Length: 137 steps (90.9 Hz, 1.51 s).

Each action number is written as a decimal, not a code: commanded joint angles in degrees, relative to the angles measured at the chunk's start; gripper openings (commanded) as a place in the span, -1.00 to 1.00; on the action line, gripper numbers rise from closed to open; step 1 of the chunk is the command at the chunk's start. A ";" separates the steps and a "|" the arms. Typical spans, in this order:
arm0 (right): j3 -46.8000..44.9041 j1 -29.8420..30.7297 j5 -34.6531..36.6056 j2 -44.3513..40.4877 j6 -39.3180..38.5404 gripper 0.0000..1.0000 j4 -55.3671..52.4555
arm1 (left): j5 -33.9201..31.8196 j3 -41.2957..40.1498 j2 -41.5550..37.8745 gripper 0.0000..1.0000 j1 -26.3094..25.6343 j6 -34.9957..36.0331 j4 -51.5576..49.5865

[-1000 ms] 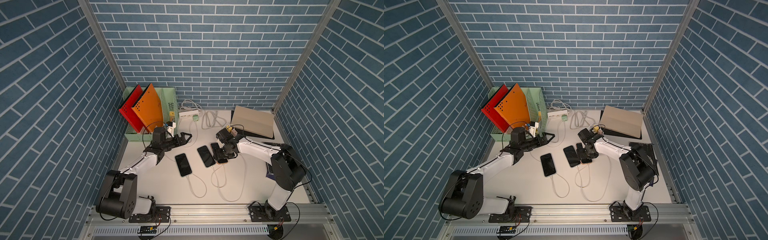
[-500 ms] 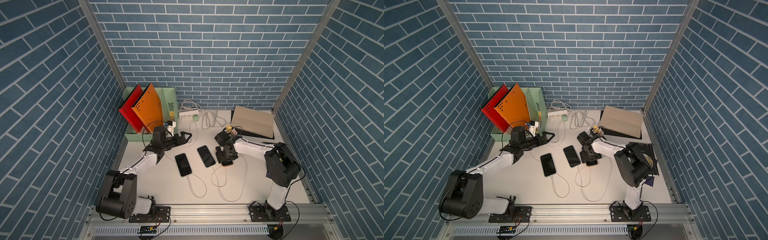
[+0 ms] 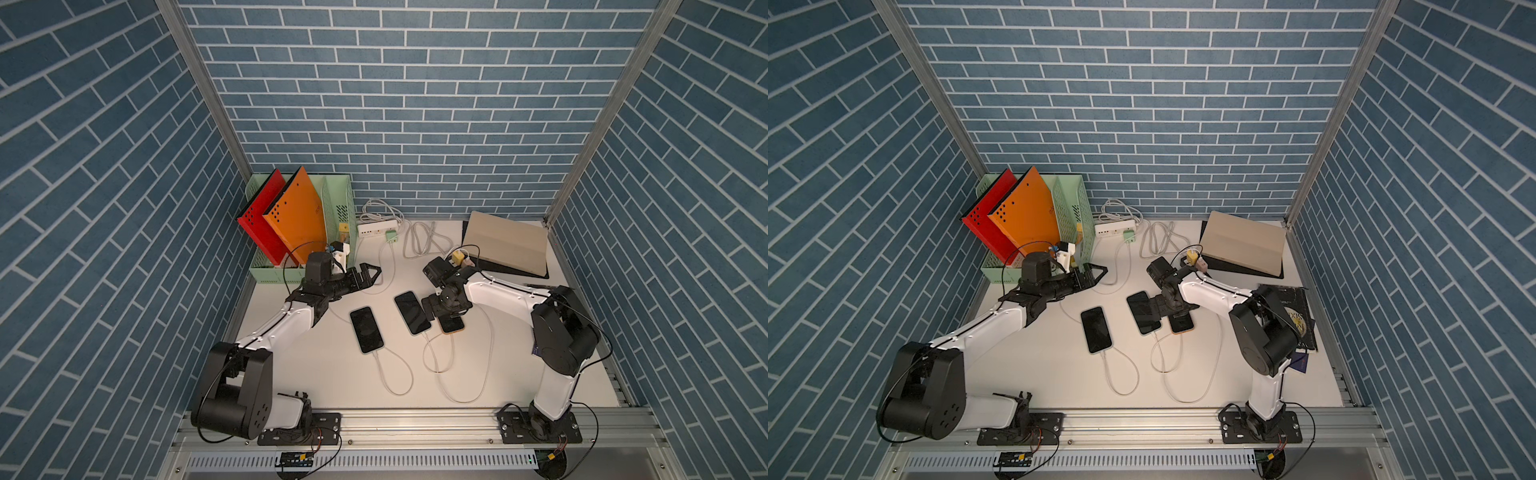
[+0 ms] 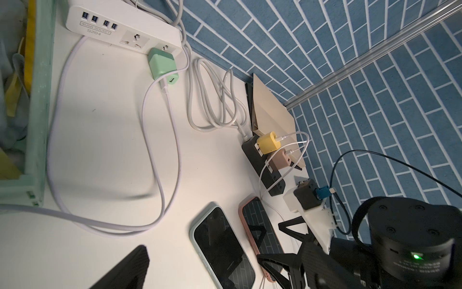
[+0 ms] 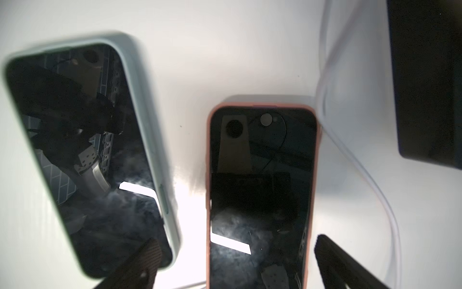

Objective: Unplug the charging cable from the phone
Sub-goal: Place the phone at the center of the board, then pick up the phone at the center of the board.

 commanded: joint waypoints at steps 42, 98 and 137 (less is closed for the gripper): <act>6.25 7.58 -1.55 3.62 -0.51 0.99 4.46 | -5.98 -0.71 -4.63 1.00 2.13 1.47 -2.61; 9.53 9.71 0.38 11.13 0.92 0.99 6.41 | -5.77 -1.81 -5.19 1.00 2.85 1.33 -2.44; 8.11 9.68 0.41 12.33 0.44 0.75 6.95 | -5.33 -2.09 -5.36 1.00 3.33 1.27 -2.26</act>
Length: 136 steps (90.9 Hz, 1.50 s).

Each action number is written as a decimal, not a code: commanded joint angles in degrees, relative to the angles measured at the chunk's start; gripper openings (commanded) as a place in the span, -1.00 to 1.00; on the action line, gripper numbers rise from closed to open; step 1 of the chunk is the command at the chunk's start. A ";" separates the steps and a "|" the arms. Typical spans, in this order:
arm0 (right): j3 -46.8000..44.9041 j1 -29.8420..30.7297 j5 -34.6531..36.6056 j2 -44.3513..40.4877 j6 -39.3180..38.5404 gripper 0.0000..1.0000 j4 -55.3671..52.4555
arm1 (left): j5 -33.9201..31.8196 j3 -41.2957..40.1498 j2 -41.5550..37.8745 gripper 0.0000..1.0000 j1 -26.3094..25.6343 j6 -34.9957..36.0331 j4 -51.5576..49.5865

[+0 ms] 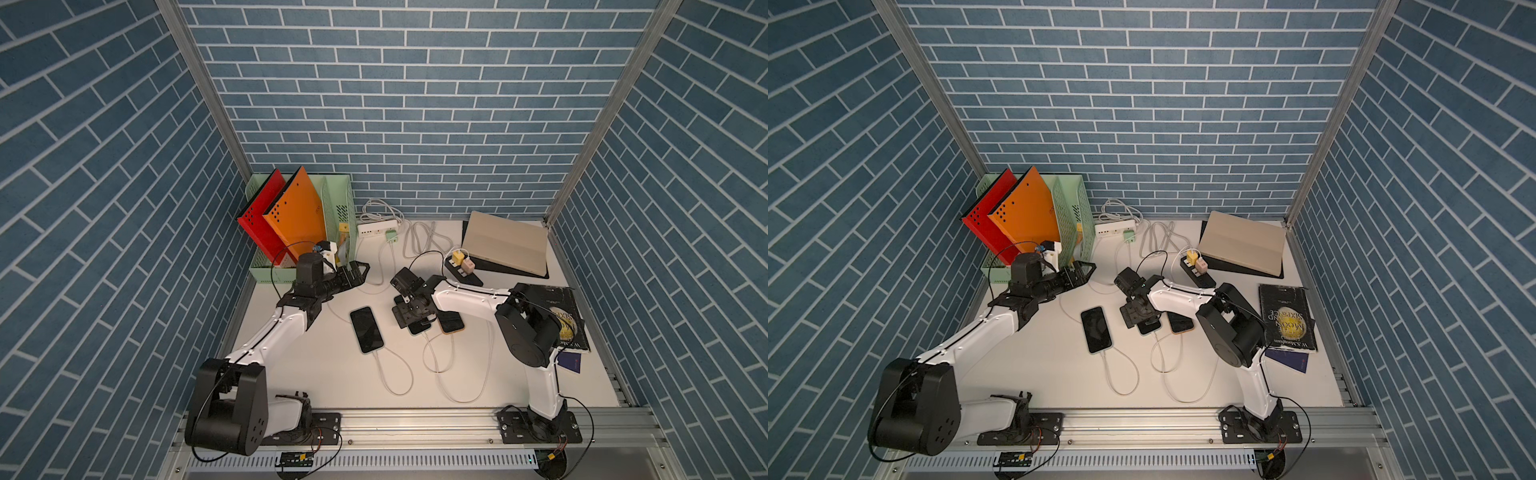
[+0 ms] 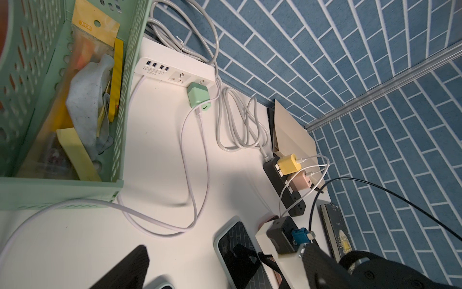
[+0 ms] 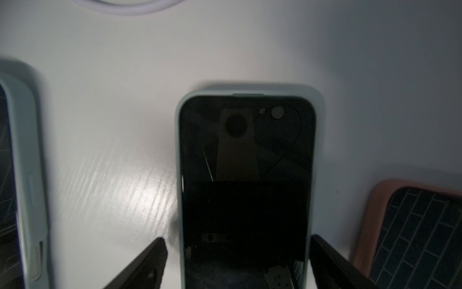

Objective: Unplug the charging cable from the phone
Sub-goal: Pick up the phone at the center of the board.

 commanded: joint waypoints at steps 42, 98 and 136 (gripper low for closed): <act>-0.52 0.30 2.14 -0.19 -1.01 0.37 0.64 | 0.68 -1.19 -1.50 1.00 0.45 0.54 0.23; -9.71 -7.54 -16.39 -14.68 -0.33 -0.11 17.01 | 5.09 -1.71 -2.22 0.99 1.08 -2.46 5.13; -25.16 -15.75 -48.84 -21.35 11.33 -0.18 48.15 | 15.07 -3.18 -2.18 1.00 1.08 -7.88 15.32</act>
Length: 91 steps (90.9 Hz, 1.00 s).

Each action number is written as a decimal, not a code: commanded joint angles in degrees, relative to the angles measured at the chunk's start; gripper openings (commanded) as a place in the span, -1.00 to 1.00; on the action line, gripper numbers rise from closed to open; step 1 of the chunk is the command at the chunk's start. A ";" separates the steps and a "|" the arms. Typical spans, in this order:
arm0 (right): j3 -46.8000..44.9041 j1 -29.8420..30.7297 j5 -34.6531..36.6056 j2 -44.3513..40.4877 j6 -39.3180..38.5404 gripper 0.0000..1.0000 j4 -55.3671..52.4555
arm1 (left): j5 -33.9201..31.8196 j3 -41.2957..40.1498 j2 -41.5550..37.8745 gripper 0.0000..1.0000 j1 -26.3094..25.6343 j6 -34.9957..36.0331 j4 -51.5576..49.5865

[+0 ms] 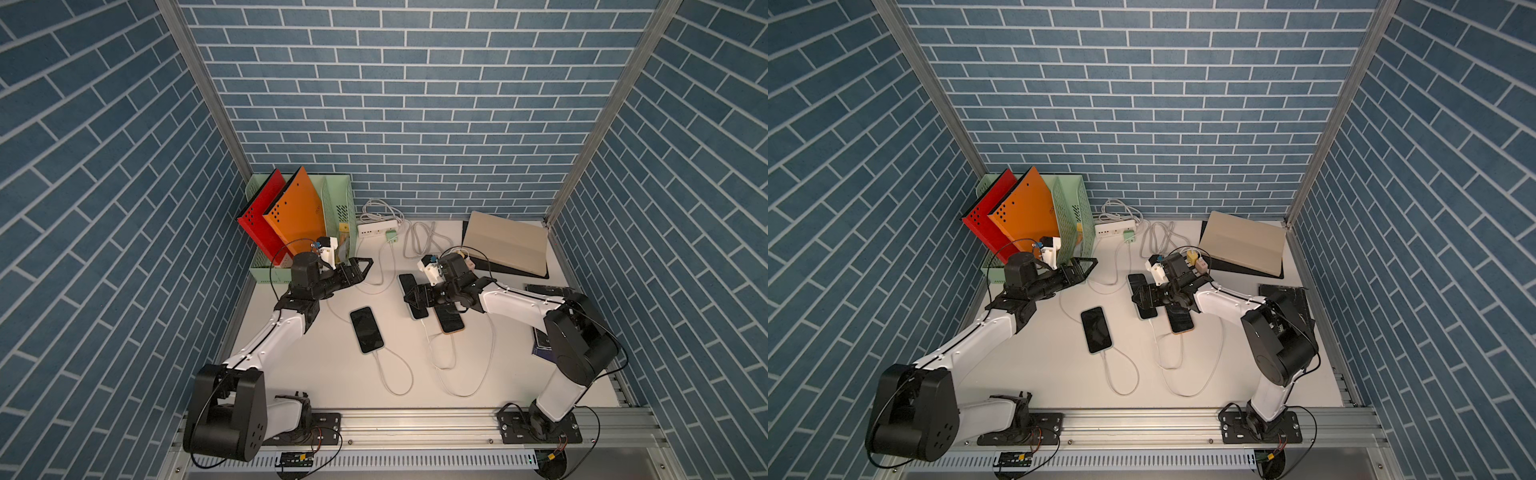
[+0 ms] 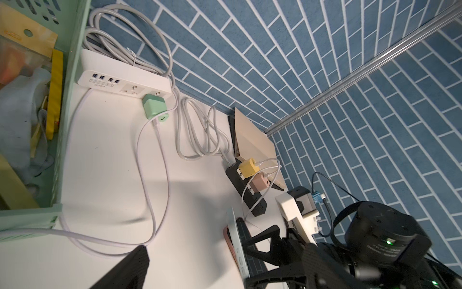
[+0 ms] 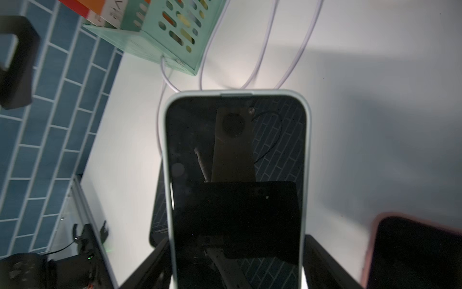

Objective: Unplug the charging cable from the phone
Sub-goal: Pick up the phone at the center of the board.

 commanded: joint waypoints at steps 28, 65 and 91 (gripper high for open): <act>-8.30 -3.06 -28.34 -3.11 22.46 -0.20 42.76 | 13.50 -4.00 -0.33 0.99 0.30 -10.07 18.07; -11.43 -3.24 -33.67 0.42 43.17 -0.25 71.43 | 20.81 -5.75 1.71 0.99 -2.36 -18.01 30.98; -10.44 -1.85 -34.28 1.14 44.00 -0.25 71.98 | 21.82 -5.60 3.53 1.00 -5.23 -17.91 32.01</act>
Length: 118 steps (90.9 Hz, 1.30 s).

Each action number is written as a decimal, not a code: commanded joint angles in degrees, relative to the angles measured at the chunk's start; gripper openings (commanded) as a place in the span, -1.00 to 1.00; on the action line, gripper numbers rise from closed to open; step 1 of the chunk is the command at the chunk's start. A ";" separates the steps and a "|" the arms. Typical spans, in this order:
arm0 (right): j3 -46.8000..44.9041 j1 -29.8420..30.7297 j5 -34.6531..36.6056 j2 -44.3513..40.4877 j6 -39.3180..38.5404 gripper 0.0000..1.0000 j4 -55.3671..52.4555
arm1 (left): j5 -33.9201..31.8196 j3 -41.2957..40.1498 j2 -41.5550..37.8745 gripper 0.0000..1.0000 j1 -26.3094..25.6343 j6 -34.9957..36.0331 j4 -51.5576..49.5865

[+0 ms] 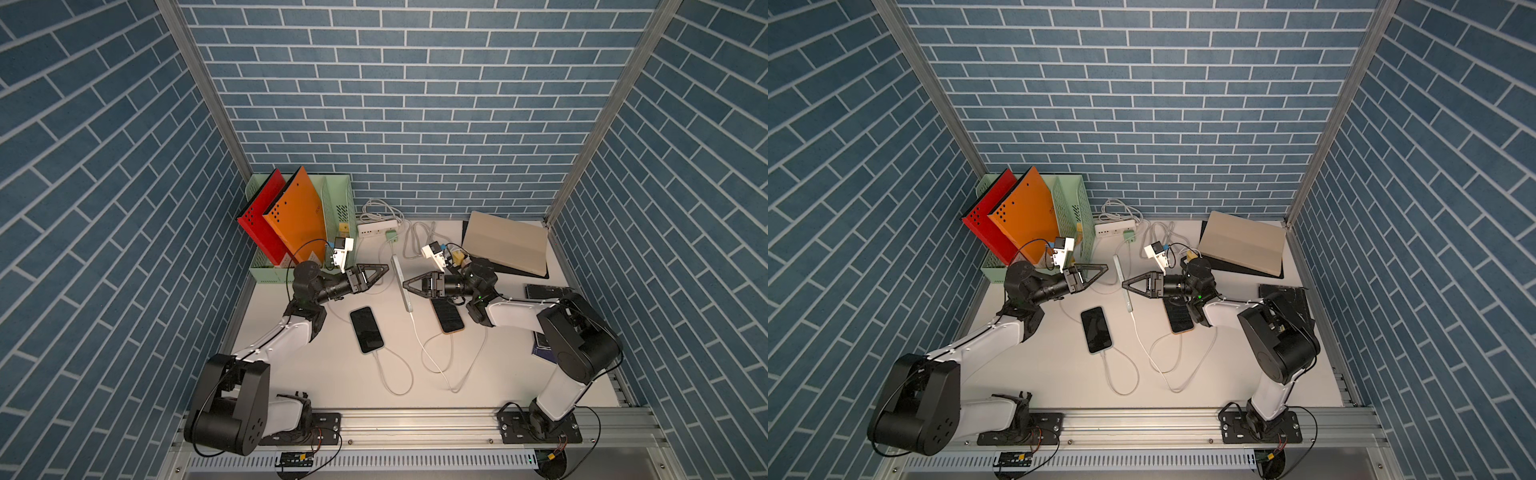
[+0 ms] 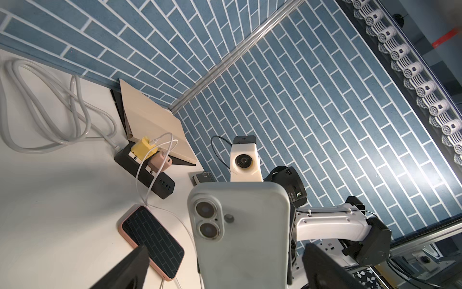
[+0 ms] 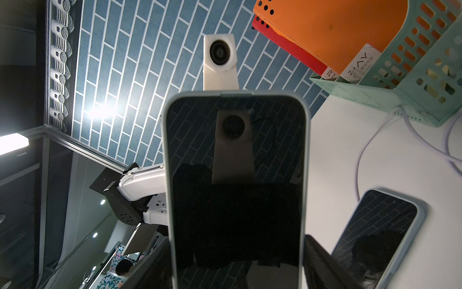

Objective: Unplug the charging cable from the phone
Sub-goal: Pick up the phone at the center of the board.

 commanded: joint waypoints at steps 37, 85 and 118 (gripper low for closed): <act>1.96 2.56 -1.35 0.88 1.86 -0.27 5.38 | 2.33 0.37 1.98 0.99 -3.44 0.63 3.30; 2.04 2.68 -0.78 1.67 1.86 -0.28 5.16 | 2.78 0.91 1.99 0.82 -4.05 1.93 1.93; 1.61 2.55 -0.55 1.81 1.46 -0.01 4.03 | 2.24 1.37 1.71 0.12 -4.05 3.66 -0.16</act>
